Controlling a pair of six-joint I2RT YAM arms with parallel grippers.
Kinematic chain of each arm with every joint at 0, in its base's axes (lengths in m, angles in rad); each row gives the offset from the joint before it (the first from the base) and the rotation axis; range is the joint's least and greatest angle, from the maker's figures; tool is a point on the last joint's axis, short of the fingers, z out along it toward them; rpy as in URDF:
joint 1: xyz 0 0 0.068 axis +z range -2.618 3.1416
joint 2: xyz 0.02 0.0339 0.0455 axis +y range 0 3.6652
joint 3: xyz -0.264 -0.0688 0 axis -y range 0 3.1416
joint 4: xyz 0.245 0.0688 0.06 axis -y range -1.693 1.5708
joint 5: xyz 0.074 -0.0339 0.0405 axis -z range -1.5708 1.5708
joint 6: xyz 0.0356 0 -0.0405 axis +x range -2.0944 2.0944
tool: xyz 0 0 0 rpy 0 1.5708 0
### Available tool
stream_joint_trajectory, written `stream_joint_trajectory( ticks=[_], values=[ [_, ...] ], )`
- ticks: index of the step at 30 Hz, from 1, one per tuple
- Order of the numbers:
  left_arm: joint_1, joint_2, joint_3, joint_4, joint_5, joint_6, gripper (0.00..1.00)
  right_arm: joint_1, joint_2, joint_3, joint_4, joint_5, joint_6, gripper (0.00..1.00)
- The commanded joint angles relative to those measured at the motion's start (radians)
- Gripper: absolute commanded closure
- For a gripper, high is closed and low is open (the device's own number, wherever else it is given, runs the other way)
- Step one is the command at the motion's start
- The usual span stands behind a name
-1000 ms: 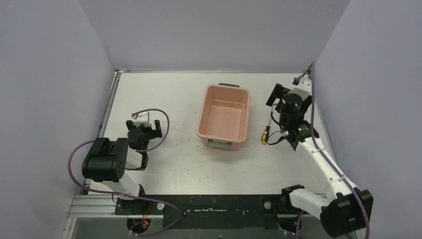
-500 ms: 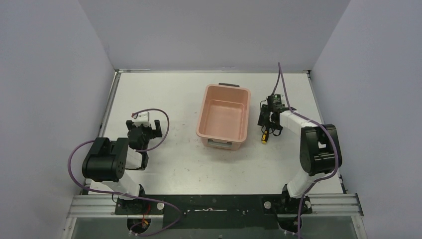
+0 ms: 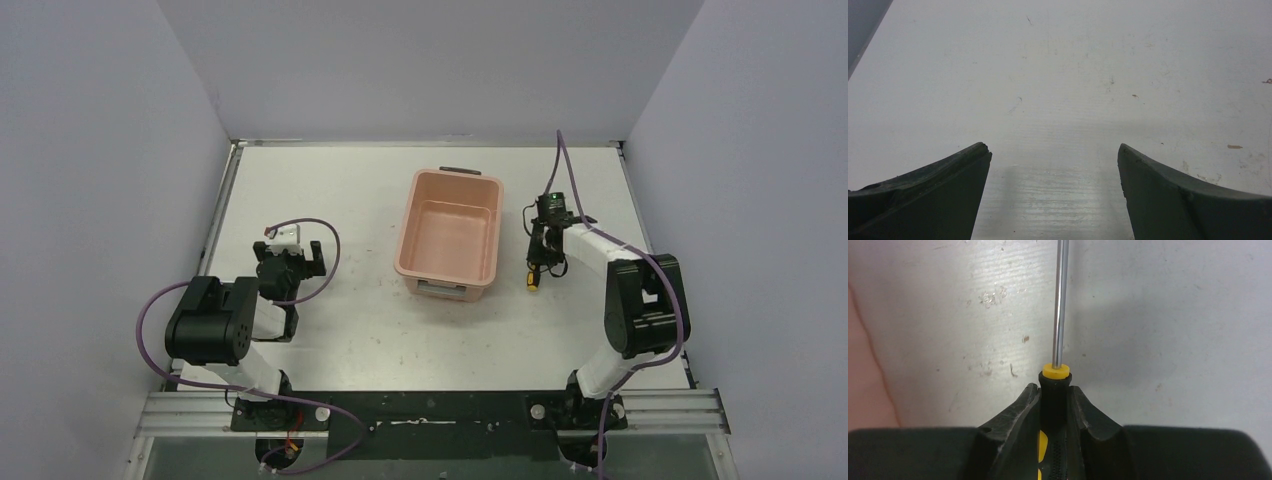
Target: Put the screwdriver in the bin
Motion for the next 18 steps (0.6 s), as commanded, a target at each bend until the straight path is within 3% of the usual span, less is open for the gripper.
stream_joint_trajectory(
  ticks=[1,8,13,18],
  values=[
    [-0.002,-0.010,0.016,0.043,0.012,0.000,0.03,0.001,-0.161,0.157,-0.120,0.030,-0.023,1.00],
    [-0.001,-0.009,0.016,0.042,0.012,0.000,0.03,0.067,-0.303,0.376,-0.308,0.055,0.006,1.00],
    [-0.001,-0.009,0.016,0.041,0.012,0.000,0.03,0.309,-0.305,0.490,-0.297,0.115,0.073,1.00],
    [-0.001,-0.011,0.016,0.042,0.011,0.001,0.03,0.568,-0.177,0.606,-0.256,0.224,0.098,1.00]
  ],
)
